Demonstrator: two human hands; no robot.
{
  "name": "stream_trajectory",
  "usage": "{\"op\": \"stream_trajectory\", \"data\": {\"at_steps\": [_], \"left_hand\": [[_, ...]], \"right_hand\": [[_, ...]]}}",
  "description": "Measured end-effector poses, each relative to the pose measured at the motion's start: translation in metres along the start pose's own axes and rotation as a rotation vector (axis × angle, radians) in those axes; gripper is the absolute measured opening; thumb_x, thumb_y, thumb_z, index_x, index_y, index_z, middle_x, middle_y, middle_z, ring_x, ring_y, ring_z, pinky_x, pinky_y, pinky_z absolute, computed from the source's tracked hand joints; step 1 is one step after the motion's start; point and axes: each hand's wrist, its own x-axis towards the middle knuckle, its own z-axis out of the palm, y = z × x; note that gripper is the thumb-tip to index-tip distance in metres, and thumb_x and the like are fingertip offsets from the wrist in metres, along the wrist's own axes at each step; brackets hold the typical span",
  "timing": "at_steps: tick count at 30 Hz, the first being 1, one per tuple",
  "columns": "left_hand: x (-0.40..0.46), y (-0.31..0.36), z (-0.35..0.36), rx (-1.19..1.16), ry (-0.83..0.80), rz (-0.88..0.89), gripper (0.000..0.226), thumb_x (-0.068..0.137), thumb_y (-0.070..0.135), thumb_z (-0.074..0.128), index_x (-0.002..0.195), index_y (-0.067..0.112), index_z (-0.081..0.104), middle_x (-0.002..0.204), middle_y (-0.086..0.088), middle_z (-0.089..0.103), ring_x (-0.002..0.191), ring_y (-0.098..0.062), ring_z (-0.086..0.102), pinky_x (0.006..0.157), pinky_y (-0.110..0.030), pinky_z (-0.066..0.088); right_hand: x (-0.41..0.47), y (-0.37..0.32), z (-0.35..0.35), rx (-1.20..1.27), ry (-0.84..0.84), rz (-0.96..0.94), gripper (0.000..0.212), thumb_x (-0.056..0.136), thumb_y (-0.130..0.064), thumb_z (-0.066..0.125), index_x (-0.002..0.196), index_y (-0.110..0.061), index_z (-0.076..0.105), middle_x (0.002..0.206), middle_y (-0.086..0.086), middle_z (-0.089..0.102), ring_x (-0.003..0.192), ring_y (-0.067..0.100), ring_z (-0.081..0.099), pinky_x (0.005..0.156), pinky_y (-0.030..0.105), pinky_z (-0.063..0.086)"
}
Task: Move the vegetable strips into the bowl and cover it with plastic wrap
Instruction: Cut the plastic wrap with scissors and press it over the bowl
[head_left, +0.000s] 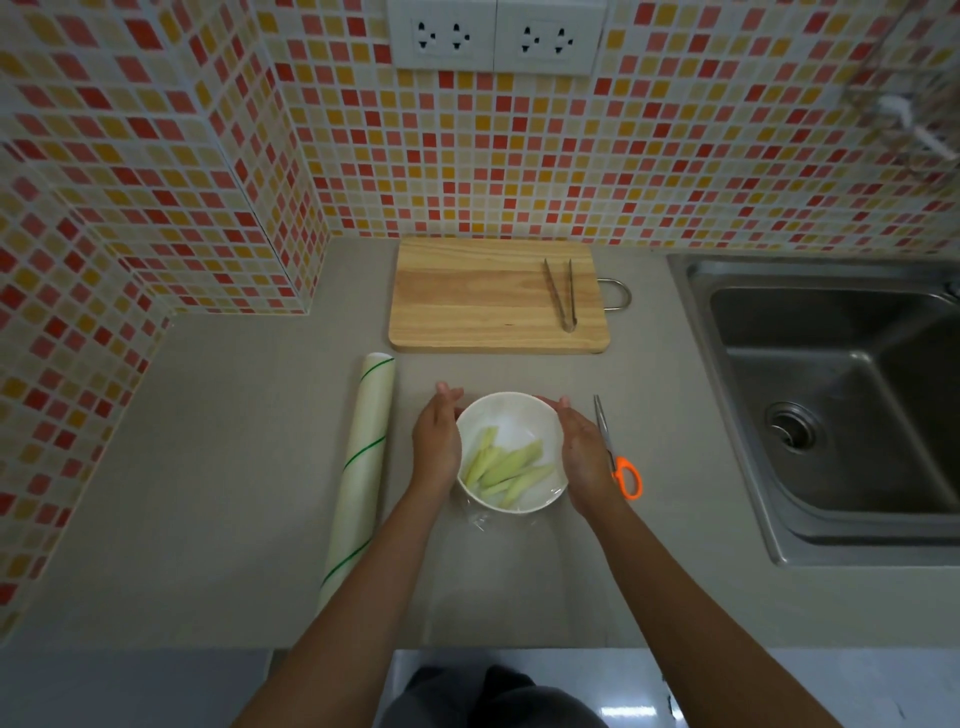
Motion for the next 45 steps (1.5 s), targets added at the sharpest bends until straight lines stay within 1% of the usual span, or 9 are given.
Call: {"op": "stream_trajectory", "data": {"at_steps": [7,14,21,26,30,35,39,42,45], "left_hand": [[0.020,-0.006,0.001,0.383,-0.125,-0.085,0.063,0.096,0.056,0.027,0.080,0.006,0.062,0.075,-0.005,0.061,0.074,-0.023,0.057,0.070,-0.034,0.043],[0.020,-0.007,-0.006,0.322,-0.078,-0.043,0.061,0.094,0.058,0.036,0.053,0.013,0.044,0.056,-0.002,0.052,0.056,-0.019,0.049,0.057,-0.031,0.036],[0.016,-0.010,-0.012,0.183,-0.120,-0.060,0.050,0.095,0.044,0.048,0.055,0.016,0.038,0.049,0.004,0.045,0.045,-0.006,0.041,0.048,-0.022,0.035],[0.010,-0.007,-0.015,0.250,-0.113,0.066,0.039,0.099,0.032,0.043,0.073,0.004,0.051,0.067,-0.002,0.054,0.066,-0.015,0.048,0.062,-0.030,0.036],[0.009,-0.006,-0.015,0.248,-0.058,0.151,0.027,0.100,0.023,0.043,0.094,0.001,0.058,0.090,-0.010,0.062,0.084,-0.021,0.056,0.078,-0.030,0.043],[0.003,0.008,-0.019,0.249,0.009,0.300,0.015,0.089,0.011,0.061,0.103,0.006,0.060,0.089,-0.017,0.063,0.082,-0.025,0.060,0.080,-0.039,0.051],[-0.014,0.013,-0.025,0.250,0.082,0.457,0.029,0.099,0.027,0.041,0.115,0.014,0.063,0.099,0.001,0.069,0.094,-0.008,0.063,0.084,-0.016,0.047],[-0.033,-0.003,-0.019,0.148,-0.066,0.300,0.038,0.101,0.035,0.033,0.131,0.026,0.055,0.114,0.013,0.063,0.108,0.005,0.055,0.084,0.005,0.036],[-0.044,-0.017,-0.009,-0.027,-0.096,0.171,0.040,0.102,0.033,0.030,0.134,0.024,0.052,0.134,0.010,0.055,0.123,-0.003,0.049,0.092,0.003,0.034]], "right_hand": [[-0.002,0.004,-0.001,-0.053,-0.019,-0.023,0.039,0.101,-0.033,0.036,0.092,-0.025,0.073,0.082,-0.014,0.076,0.078,-0.002,0.069,0.065,0.011,0.052],[-0.002,0.006,-0.004,-0.056,-0.011,-0.045,0.038,0.102,-0.028,0.037,0.094,-0.022,0.074,0.078,-0.016,0.075,0.073,-0.007,0.068,0.060,0.006,0.049],[-0.002,0.007,-0.005,-0.049,-0.015,-0.023,0.034,0.101,-0.024,0.039,0.104,-0.012,0.071,0.097,0.005,0.072,0.084,0.007,0.068,0.075,0.019,0.054],[-0.005,0.005,0.001,-0.018,0.022,-0.023,0.036,0.101,-0.025,0.039,0.092,-0.021,0.074,0.087,-0.005,0.075,0.082,0.008,0.069,0.073,0.021,0.055],[-0.007,0.004,0.000,0.012,0.005,-0.030,0.038,0.102,-0.023,0.037,0.106,-0.004,0.070,0.102,0.015,0.071,0.093,0.020,0.068,0.084,0.035,0.054],[-0.010,0.003,0.002,0.026,0.038,-0.035,0.034,0.101,-0.021,0.039,0.101,-0.009,0.070,0.093,0.009,0.071,0.076,0.004,0.069,0.069,0.018,0.055],[-0.012,0.002,0.001,0.035,0.037,-0.046,0.039,0.102,-0.023,0.038,0.104,-0.002,0.071,0.099,0.013,0.071,0.088,0.018,0.067,0.081,0.032,0.054],[-0.012,0.004,0.002,0.034,0.057,-0.007,0.042,0.101,-0.032,0.037,0.101,-0.010,0.073,0.097,0.009,0.073,0.089,0.018,0.068,0.078,0.029,0.055],[-0.009,0.006,0.000,0.077,-0.011,0.104,0.051,0.100,-0.046,0.030,0.098,-0.019,0.074,0.102,0.008,0.074,0.097,0.022,0.068,0.085,0.035,0.054]]}}
